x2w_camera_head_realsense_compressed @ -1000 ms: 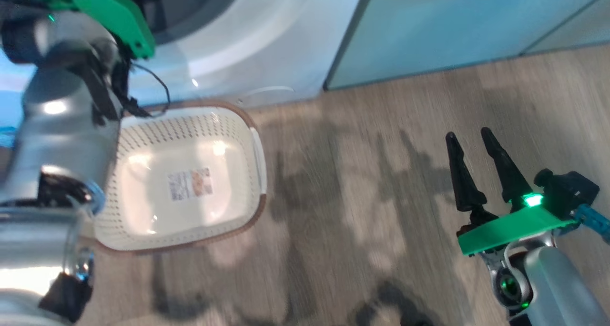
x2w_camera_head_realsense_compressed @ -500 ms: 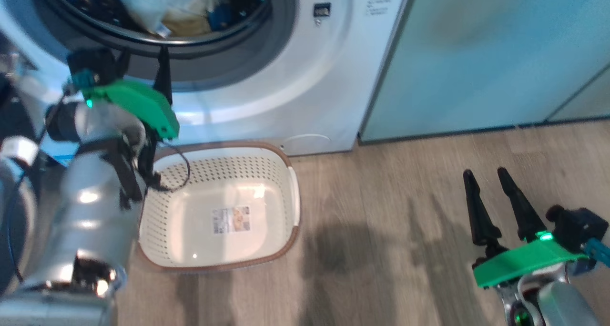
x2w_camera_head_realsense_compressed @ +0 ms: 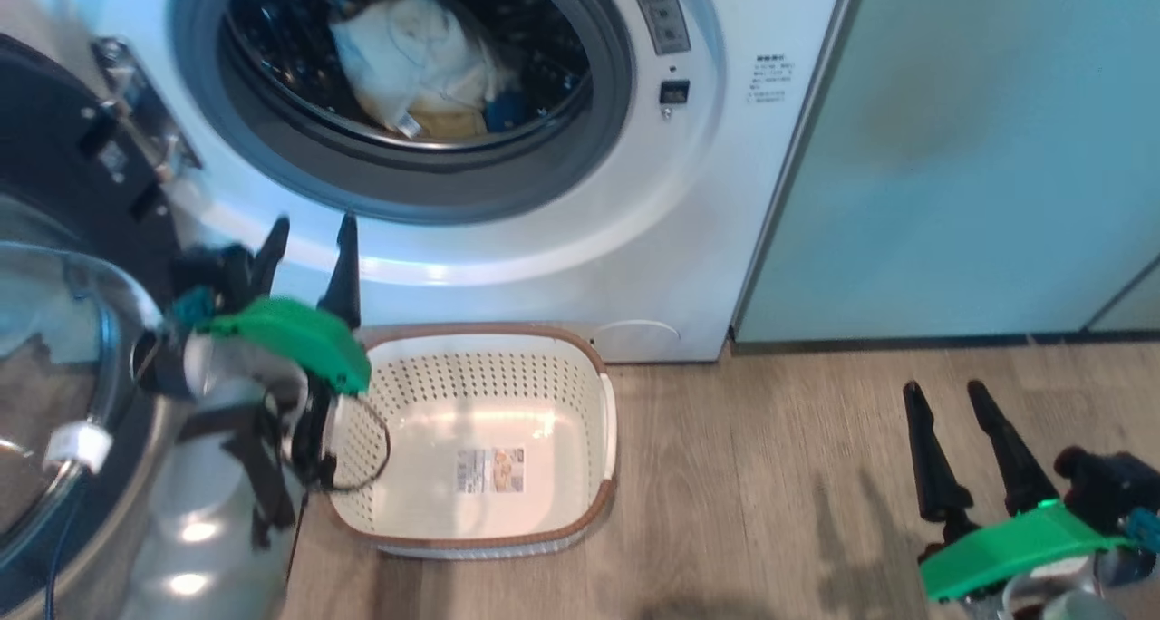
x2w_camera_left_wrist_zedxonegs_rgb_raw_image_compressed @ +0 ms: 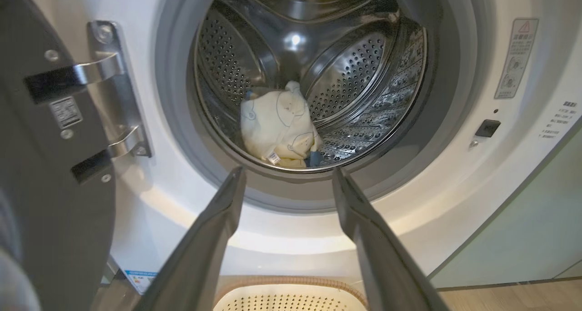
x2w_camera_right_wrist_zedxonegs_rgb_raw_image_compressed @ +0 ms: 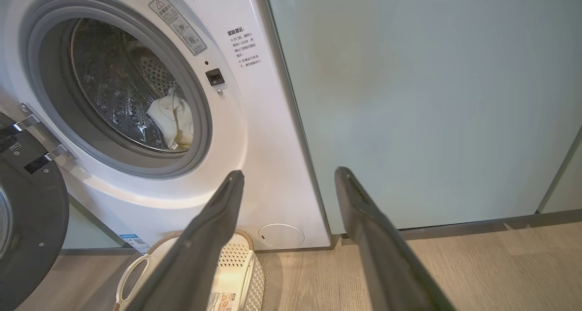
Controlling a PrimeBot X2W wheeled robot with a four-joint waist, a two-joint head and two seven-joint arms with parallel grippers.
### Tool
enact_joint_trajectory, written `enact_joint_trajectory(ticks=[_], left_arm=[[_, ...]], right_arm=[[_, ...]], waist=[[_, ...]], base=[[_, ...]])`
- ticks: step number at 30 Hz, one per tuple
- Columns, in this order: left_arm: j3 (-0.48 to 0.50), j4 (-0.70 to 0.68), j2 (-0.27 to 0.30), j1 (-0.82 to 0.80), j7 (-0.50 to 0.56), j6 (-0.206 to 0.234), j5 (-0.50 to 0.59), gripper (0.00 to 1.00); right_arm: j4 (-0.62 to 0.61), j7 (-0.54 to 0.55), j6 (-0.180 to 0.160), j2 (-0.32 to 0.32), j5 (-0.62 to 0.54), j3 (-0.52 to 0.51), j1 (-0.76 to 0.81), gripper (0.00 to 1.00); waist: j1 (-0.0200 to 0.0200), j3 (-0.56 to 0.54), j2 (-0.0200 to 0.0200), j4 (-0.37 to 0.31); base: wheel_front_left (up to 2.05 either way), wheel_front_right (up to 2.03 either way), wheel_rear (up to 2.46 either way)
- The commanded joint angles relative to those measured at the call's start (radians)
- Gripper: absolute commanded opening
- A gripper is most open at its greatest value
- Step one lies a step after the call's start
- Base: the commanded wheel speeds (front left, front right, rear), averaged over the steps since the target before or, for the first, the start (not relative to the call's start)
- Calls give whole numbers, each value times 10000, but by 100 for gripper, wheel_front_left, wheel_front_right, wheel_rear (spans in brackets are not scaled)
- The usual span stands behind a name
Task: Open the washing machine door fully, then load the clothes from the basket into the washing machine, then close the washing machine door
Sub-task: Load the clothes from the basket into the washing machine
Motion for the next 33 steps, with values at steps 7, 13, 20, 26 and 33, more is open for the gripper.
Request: enact_joint_trajectory(ticks=[7, 13, 20, 26, 33], left_arm=[[365, -1154, 501, 1128, -62, -8, -426, 100], [317, -1764, 720, 1988, -62, -8, -695, 100], [539, -2572, 868, 2788, -62, -9, -730, 100], [988, -3348, 663, 3568, -62, -9, -684, 100], [1344, -3984, 347, 4281, -62, -9, -408, 100]], right_arm=[[-351, -95, 4, -195, -41, 13, 275, 100], [-402, -96, 4, -206, -50, -108, 501, 100], [-457, -96, 4, -196, -43, -170, 615, 100], [-480, -96, 4, -149, -45, -212, 684, 100], [-496, -96, 4, -99, -35, -213, 718, 100]], waist=[[1, -623, -1, 318], [1, -879, -1, 504], [1, -1032, -1, 594], [1, -1147, -1, 630], [1, -1199, -1, 651]], base=[[0, 0, 0], [0, 0, 0], [0, 0, 0], [0, 0, 0], [0, 0, 0]])
